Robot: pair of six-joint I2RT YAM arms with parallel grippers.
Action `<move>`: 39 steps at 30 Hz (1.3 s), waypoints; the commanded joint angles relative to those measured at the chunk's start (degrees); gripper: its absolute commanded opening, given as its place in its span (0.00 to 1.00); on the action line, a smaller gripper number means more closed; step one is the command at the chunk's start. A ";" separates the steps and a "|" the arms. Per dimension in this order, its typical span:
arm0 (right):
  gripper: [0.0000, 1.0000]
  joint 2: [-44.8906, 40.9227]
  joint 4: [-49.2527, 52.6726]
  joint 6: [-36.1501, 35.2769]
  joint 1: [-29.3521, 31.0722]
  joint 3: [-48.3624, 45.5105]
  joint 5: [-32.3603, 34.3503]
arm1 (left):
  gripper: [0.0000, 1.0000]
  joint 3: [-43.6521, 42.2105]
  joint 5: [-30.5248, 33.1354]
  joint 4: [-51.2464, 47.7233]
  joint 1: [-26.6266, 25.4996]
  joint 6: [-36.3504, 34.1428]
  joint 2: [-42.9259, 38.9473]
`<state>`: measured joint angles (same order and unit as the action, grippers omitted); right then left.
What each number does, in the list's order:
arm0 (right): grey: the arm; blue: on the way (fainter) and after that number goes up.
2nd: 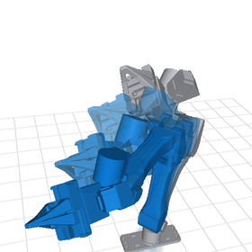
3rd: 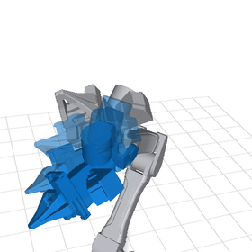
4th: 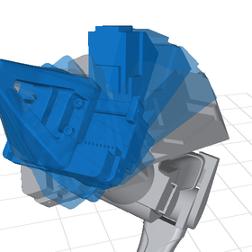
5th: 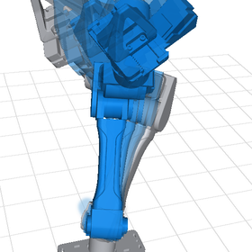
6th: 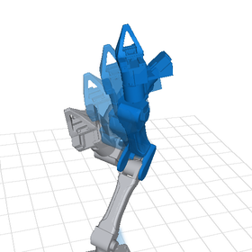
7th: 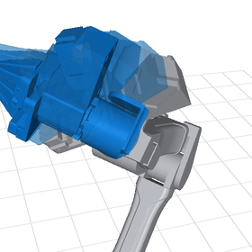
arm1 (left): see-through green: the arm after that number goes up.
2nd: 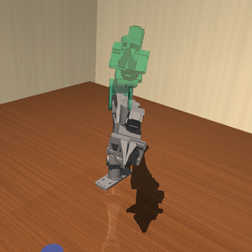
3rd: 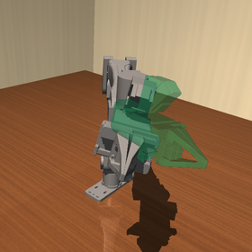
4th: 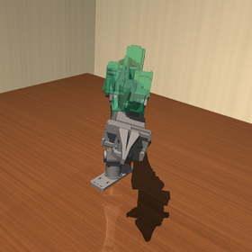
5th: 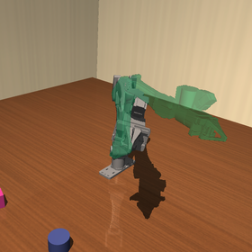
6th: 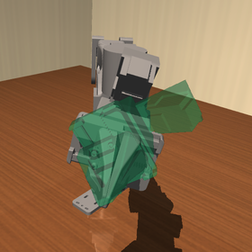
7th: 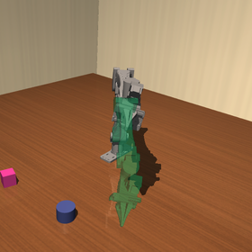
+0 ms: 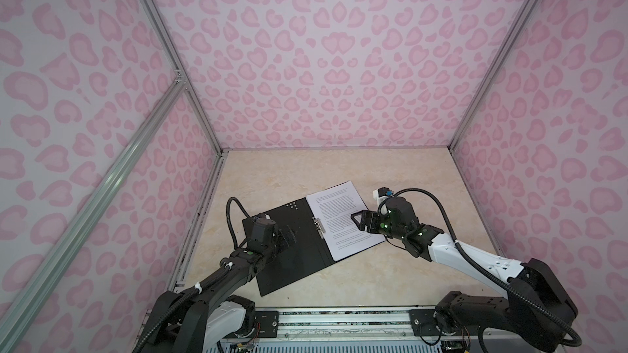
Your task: Put the files into the folder
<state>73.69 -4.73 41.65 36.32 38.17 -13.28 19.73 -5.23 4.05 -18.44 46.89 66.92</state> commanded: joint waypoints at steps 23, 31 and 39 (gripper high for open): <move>0.34 25.74 -13.11 23.79 10.17 15.00 7.45 | 0.97 -1.34 -5.66 6.49 -0.03 1.07 14.73; 0.30 27.77 -14.04 26.81 10.35 15.16 8.33 | 0.97 -1.62 -5.49 7.58 -0.14 1.05 13.40; 0.29 29.89 -14.15 27.70 10.01 16.31 7.82 | 0.97 -1.37 -5.75 7.68 -0.46 0.97 13.66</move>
<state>102.83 -17.72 68.53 46.46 54.33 -6.02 19.00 -8.97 26.72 -18.68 46.41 79.68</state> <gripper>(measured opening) 0.292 0.972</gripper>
